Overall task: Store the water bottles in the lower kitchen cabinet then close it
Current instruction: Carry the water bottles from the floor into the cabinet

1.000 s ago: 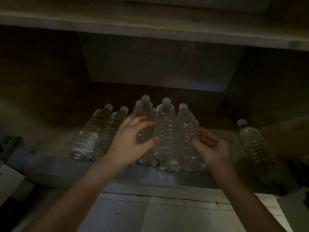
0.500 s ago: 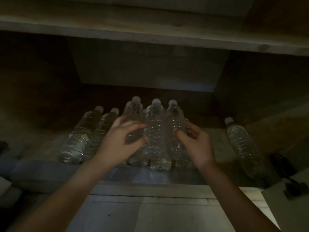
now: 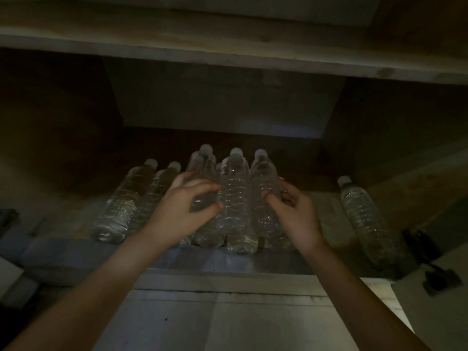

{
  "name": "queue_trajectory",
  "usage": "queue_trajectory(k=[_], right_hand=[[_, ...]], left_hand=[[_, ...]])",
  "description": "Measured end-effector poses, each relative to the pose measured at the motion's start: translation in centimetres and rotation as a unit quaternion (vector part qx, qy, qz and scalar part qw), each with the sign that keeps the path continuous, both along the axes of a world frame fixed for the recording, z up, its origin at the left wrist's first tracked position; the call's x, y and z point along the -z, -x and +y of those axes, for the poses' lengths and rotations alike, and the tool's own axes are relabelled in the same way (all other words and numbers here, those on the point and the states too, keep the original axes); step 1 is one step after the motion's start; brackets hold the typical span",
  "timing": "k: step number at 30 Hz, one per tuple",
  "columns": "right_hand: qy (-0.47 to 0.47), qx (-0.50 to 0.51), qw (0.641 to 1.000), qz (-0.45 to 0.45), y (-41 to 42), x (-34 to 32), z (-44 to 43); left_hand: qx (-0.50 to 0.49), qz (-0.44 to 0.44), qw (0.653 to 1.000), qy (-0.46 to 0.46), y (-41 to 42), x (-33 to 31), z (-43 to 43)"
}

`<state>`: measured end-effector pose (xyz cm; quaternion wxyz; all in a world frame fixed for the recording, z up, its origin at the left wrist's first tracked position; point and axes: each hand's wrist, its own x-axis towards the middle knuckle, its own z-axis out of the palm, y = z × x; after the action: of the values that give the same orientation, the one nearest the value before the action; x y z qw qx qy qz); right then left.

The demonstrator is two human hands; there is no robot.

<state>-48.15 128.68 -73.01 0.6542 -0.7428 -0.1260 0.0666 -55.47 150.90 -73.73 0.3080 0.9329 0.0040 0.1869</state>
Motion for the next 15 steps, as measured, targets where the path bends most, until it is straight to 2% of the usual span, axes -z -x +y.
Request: queue_trajectory(k=[4,7,8,11,13,15], right_hand=[[0.031,-0.01,0.999,-0.025,0.1,-0.2,-0.5],[0.072,0.037,0.996,-0.039,-0.3,0.0,-1.4],[0.111,0.063,0.99,-0.058,-0.7,0.2,-2.1],[0.251,0.138,0.945,-0.155,-2.1,0.4,-5.6],[0.337,0.2,0.896,-0.212,-3.4,0.8,-8.5],[0.422,0.248,0.843,-0.221,-4.5,1.6,-11.3]], left_hand=[[-0.003,0.003,0.998,-0.059,-0.1,-0.9,-0.8],[-0.002,-0.008,0.994,-0.11,-0.5,-1.4,-1.9],[-0.001,-0.009,0.992,-0.127,-0.6,-1.6,-2.2],[0.004,0.001,0.991,-0.136,-1.0,-1.7,-2.9],[0.0,-0.003,0.991,-0.133,-1.0,-1.5,-3.0],[-0.003,-0.004,0.991,-0.136,-1.0,-1.2,-2.9]])
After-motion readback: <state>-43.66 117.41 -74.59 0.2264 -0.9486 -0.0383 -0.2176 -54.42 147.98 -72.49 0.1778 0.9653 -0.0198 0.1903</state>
